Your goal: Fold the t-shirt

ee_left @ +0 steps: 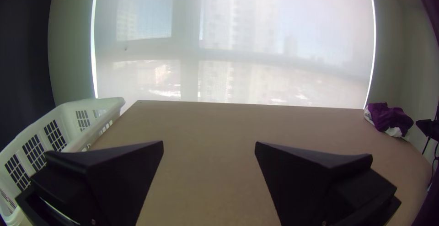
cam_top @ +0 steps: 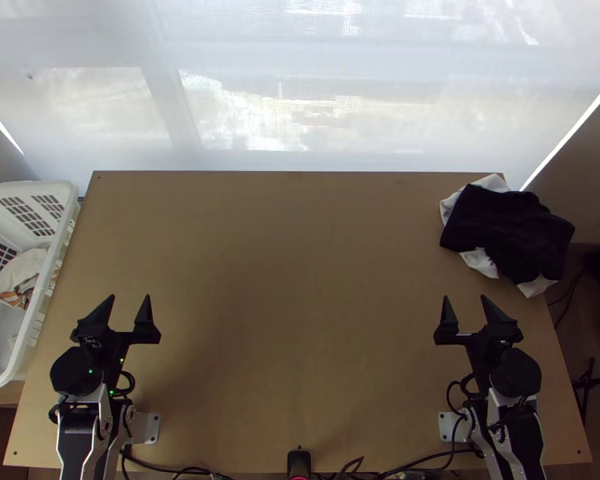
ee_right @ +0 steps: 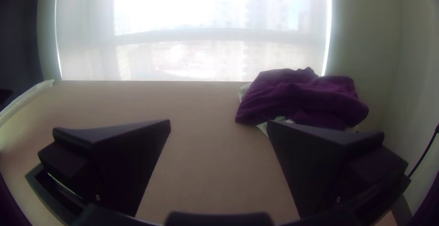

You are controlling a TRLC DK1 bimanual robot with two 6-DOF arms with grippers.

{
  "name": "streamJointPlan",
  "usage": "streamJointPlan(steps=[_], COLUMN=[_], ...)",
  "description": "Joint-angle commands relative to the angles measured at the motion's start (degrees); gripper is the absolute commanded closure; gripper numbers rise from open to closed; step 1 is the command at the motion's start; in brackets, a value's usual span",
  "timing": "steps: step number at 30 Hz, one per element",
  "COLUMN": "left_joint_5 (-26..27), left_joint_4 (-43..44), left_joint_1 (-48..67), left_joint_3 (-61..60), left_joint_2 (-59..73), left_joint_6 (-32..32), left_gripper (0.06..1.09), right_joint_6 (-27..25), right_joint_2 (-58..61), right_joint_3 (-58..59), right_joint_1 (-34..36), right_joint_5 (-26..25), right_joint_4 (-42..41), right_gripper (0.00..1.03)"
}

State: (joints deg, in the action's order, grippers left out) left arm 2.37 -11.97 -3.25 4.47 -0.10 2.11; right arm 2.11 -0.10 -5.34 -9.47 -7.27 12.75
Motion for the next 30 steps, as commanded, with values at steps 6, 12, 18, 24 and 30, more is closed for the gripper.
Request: streamJointPlan(steps=[6, 12, 18, 24, 30], left_joint_5=[0.0, 0.0, 0.0, 0.0, 0.0], left_joint_4=[0.0, 0.0, 0.0, 0.0, 0.0], left_joint_1=[0.0, 0.0, 0.0, 0.0, 0.2], left_joint_3=[0.0, 0.0, 0.0, 0.0, 0.0], left_joint_2=[0.0, 0.0, 0.0, 0.0, 0.0], left_joint_6=[0.0, -0.1, -0.1, -0.1, 0.0], left_gripper=[0.11, 0.11, 0.11, 0.11, 0.11], right_joint_6=[-0.1, -0.1, -0.1, -0.1, 0.1], right_joint_2=[0.0, 0.0, 0.1, 0.0, 0.1], right_joint_3=[0.0, 0.0, 0.0, 0.0, 0.0], right_joint_1=[0.0, 0.0, 0.0, 0.0, -0.2], right_joint_5=[-0.1, -0.1, -0.1, -0.1, -0.1], right_joint_4=[0.0, 0.0, 0.0, 0.0, 0.1], right_gripper=[0.05, 0.05, 0.05, 0.05, 0.05])
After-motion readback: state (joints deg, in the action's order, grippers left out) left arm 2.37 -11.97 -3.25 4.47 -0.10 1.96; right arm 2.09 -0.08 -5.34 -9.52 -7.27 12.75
